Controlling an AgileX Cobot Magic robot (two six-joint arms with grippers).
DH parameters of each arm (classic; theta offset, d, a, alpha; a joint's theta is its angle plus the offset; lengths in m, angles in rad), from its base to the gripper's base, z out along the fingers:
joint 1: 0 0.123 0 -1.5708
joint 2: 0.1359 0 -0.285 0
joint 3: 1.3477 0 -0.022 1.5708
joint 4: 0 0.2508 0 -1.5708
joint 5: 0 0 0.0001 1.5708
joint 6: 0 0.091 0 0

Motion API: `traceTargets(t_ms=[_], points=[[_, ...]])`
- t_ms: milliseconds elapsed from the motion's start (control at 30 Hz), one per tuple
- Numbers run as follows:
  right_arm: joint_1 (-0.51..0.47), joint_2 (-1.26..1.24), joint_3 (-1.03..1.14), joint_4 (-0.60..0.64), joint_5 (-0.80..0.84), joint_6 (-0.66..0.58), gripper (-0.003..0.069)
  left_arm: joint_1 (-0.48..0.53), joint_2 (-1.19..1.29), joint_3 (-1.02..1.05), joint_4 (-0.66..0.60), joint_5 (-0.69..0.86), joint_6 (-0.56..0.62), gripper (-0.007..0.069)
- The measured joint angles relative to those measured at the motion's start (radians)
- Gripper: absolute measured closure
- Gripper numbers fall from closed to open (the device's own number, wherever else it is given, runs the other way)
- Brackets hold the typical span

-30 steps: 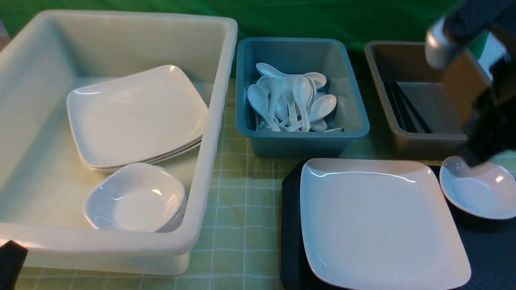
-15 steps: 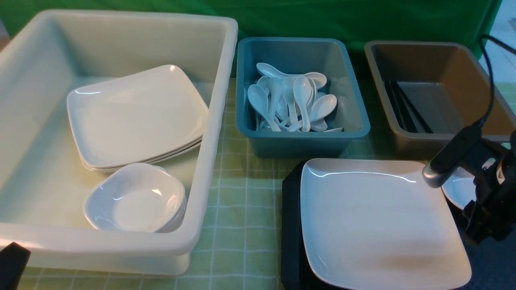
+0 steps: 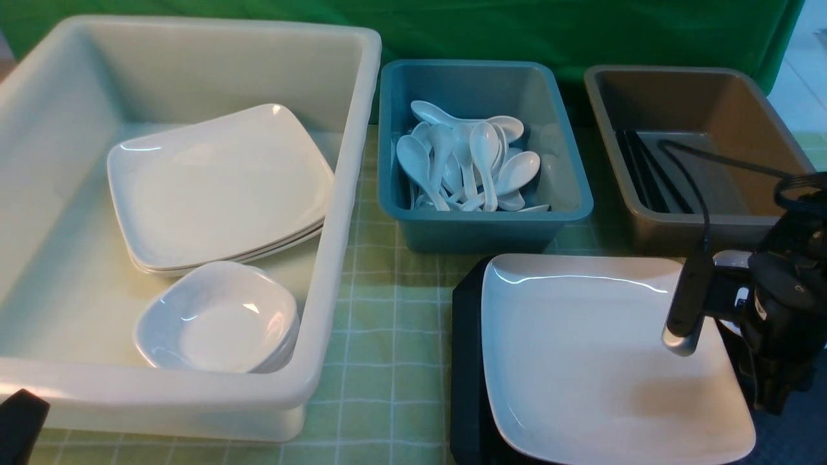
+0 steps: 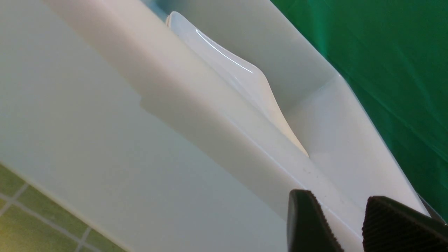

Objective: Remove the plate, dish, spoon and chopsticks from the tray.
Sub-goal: Use the right arm to grab a small plate from the dinner plate, then use the right arm to put the small plate into the large storage box on the left

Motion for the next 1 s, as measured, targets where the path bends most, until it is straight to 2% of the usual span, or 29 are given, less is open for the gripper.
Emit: traceTargets(t_ms=[100,300,600,700,800,967,1000], points=[[0.0,0.034,0.0,-0.042,-0.016,0.0,0.0344,0.0,0.0,0.0,0.0,0.0,0.0,0.04],[0.002,0.046,-0.011,-0.105,0.007,-0.007,0.0582,0.0,0.0,0.0,-0.002,0.003,-0.027,0.04],[0.087,-0.04,-0.175,-0.062,0.275,0.011,0.063,0.0,0.0,0.0,-0.008,0.004,-0.052,0.04],[0.154,-0.115,-0.326,0.019,0.428,0.016,0.063,0.0,0.0,0.0,-0.01,0.005,-0.052,0.04],[0.221,-0.164,-0.444,0.138,0.479,0.022,0.063,0.0,0.0,0.0,-0.011,0.004,-0.052,0.04],[0.4,-0.201,-0.705,0.383,0.441,0.007,0.063,0.0,0.0,0.0,-0.011,0.004,-0.054,0.04],[0.468,-0.191,-0.773,0.434,0.404,-0.006,0.063,0.0,0.0,0.0,-0.011,0.004,-0.054,0.04]])
